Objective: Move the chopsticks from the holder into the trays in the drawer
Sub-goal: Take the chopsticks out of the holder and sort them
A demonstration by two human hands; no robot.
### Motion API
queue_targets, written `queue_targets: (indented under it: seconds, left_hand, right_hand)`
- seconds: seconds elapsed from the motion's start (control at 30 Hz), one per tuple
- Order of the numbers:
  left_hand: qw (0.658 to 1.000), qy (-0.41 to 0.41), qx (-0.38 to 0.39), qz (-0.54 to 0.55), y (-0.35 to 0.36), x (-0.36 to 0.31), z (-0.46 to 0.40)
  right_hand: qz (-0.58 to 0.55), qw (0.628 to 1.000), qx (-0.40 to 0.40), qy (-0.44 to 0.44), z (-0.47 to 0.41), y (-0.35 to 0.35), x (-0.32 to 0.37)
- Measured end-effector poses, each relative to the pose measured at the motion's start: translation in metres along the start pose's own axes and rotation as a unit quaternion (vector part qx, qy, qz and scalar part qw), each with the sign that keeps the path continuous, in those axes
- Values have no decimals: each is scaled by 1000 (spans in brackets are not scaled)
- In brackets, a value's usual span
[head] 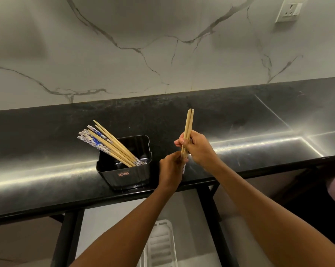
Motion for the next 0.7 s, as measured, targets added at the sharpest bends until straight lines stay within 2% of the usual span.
queue_targets:
  seconds: [0.27,0.5,0.6,0.7]
  left_hand:
    - [1000,1,1,6,3,15,-1]
    - [997,-29,70,24,-4,8,22]
    - [980,-131,144,50,-5,33,72]
    - [930,-290,184,130,-10,69,144]
  right_hand:
    - [-11,1000,15,-10,-3,10,-19]
    - [-21,999,22,17,22,10,-7]
    - [-21,993,75,84,60,31,-18]
    - [-41,973,140,182,112,74,-48]
Point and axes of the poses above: each hand's wrist, its own z-axis away from the middle knuckle, its own y-axis out of the palm, x = y × z, the point moved 9 cm from there along -z, towards the middle knuckle, and after that the axes turned 7 degrees about z, right-handed, at the moved point
